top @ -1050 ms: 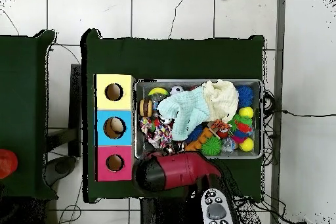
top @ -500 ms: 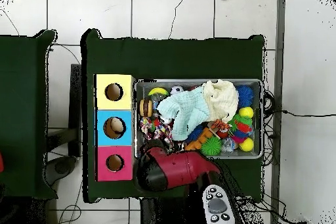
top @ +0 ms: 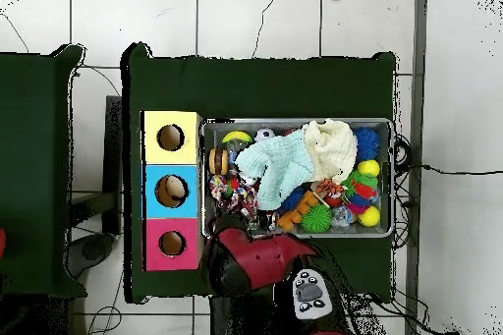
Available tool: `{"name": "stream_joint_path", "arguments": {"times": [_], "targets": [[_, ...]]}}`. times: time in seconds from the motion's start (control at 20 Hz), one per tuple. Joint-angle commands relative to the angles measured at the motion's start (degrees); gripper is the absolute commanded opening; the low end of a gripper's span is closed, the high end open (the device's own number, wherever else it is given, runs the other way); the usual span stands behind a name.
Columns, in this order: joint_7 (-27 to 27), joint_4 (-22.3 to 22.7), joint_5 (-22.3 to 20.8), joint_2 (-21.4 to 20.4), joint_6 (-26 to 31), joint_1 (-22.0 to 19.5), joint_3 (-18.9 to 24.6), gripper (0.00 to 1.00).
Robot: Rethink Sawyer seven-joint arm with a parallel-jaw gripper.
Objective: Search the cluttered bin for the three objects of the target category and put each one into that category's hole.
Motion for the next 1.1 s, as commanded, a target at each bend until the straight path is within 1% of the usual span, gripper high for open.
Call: {"name": "stream_joint_path", "arguments": {"times": [0.05, 0.2, 0.25, 0.4, 0.45, 0.5, 0.55, 0.7, 0.75, 0.85, 0.9, 0.95, 1.0, 1.05, 1.1], "targets": [[5.4, -5.6, -1.2, 7.2, 1.6, 4.5, -7.0, 1.00], [4.1, -7.8, 0.0, 8.6, 7.7, 7.8, -10.0, 1.00], [4.1, -8.0, 0.1, 8.8, 8.4, 8.2, -10.3, 1.00], [4.7, -9.3, 0.2, 10.5, 8.0, 8.8, -10.7, 1.00], [4.8, -9.3, -0.1, 10.6, 7.6, 8.5, -10.3, 1.00], [5.6, -8.8, 0.5, 10.8, 7.6, 8.1, -10.0, 1.00], [6.4, -8.5, 0.4, 10.7, 6.2, 7.4, -9.5, 0.00], [6.0, -8.2, -0.6, 9.8, 5.6, 6.1, -7.5, 0.00], [5.4, -8.0, -1.1, 8.5, 6.7, 5.6, -6.5, 0.00], [5.3, -5.6, -0.5, 4.0, 10.0, 3.9, -4.3, 0.00], [5.0, -4.2, 0.5, 1.1, 13.0, 4.1, -3.8, 0.00], [4.1, -2.6, 1.9, -2.3, 17.7, 3.9, -2.8, 0.00], [3.0, -0.7, 4.7, -6.0, 24.9, 3.5, -1.1, 0.00], [1.5, 0.3, 7.9, -9.6, 33.5, 3.4, 0.4, 0.00], [0.2, 0.2, 10.4, -12.3, 41.4, 4.2, 1.0, 0.00]]}}
